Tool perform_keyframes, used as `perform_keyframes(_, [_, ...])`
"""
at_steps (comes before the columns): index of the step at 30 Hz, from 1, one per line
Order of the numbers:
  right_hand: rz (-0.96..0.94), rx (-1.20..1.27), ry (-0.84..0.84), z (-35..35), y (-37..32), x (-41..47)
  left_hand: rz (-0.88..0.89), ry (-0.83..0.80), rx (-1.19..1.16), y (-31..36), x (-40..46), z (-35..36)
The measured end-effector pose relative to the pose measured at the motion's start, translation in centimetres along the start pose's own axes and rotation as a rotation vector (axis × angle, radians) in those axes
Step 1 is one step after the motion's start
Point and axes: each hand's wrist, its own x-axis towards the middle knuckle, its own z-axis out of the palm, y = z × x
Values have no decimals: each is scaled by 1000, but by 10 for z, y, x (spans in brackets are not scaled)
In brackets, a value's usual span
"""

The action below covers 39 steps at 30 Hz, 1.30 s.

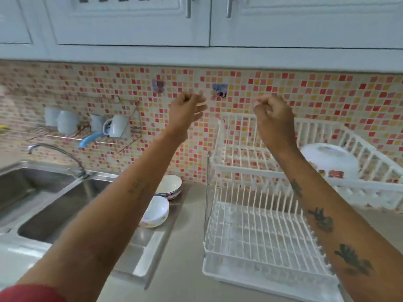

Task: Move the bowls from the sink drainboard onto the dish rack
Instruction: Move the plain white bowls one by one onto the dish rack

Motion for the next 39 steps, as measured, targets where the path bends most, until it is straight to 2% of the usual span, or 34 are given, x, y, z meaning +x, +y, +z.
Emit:
perform_keyframes(4, [-149,117,-234,95,-40,-22,-46,210,57,-7,-6,-96])
perform_keyframes(7, [-159,188,-460,175,-62,-51,-115,314,104,-14,-20,-166])
perform_keyframes(10, [-25,202,-697,249,-69,-86,-203,401,172,-27,-41,-237])
perform_keyframes(15, [125,47,-991,347,-45,-159,-389,554,215,-57,-82,-339])
perform_keyframes(22, [448,-97,-1187,427,27,-246,-666,706,290,-150,-135,-415])
perform_keyframes(24, [525,-59,-1193,439,41,-264,-732,705,300,-178,-153,-421])
perform_keyframes(29, [699,0,-1146,468,69,-295,-724,725,263,-223,-172,-425])
perform_keyframes(32, [884,107,-1039,482,78,-306,-776,673,205,-239,-172,-420])
perform_keyframes(35, [1066,212,-904,471,44,-303,-784,690,144,-244,-170,-410])
perform_keyframes(39, [1130,289,-794,475,45,-309,-812,778,92,-253,-171,-405])
